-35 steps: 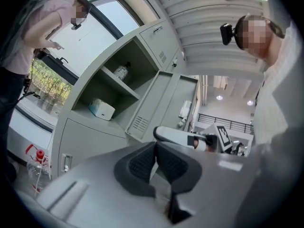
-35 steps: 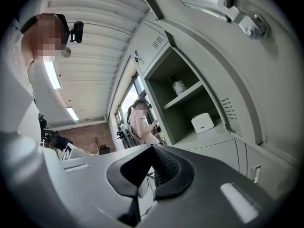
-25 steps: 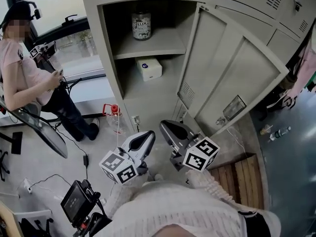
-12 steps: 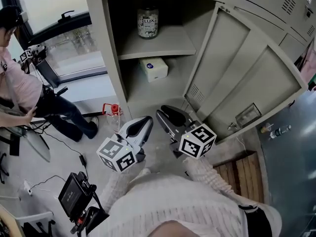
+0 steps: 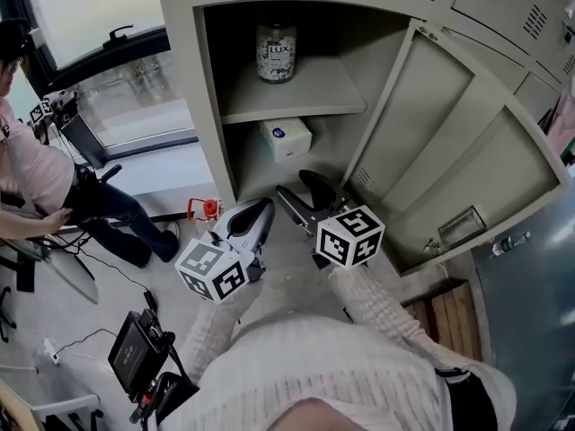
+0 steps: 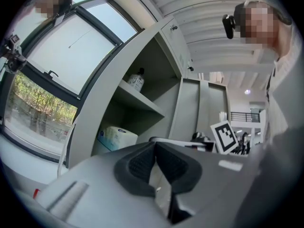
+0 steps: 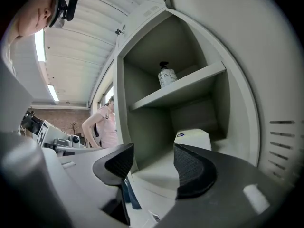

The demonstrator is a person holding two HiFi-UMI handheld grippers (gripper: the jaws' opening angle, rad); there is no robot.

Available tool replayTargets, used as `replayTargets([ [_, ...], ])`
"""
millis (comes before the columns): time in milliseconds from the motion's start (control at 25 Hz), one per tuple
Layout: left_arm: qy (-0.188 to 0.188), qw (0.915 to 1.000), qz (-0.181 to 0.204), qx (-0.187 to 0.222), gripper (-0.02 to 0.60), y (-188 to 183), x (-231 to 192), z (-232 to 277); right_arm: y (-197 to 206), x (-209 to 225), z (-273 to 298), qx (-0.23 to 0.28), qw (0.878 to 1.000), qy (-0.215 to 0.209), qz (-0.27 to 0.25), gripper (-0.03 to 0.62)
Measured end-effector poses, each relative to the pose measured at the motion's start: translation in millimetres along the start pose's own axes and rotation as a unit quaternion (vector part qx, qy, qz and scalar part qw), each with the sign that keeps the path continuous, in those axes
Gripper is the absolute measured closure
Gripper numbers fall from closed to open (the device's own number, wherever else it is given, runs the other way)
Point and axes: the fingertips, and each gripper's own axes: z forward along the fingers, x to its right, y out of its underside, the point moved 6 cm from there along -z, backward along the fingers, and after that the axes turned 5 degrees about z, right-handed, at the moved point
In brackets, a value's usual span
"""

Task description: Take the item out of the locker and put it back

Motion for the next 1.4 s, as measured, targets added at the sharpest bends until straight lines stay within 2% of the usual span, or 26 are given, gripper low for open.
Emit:
replayTargets([
  [240,-0.018,0.9998,0.006,-0.008,0.574,0,-12,11,-8,14,25,-0.010,0.999,0.038,-0.016,0.257],
  [560,-0.024,0.9996,0.010,-0.006,0.574,0,-17,22,-13,31,46,-0.025,0.997,0.067,-0.034,0.211],
  [760,-0.023,0.9997,0.006,-0.009,0.574,2,-21,24,-13,42,60,-0.048,0.993,0.099,-0.053,0.156],
  [1120,-0.010,0.9998,0.003,-0.014,0.574,2,-23,28,-15,66,80,-0.072,0.983,0.156,-0.064,0.121],
  [1400,-0.005,0.9998,0.000,-0.018,0.574,5,-21,30,-20,84,95,-0.093,0.979,0.171,-0.067,0.105],
])
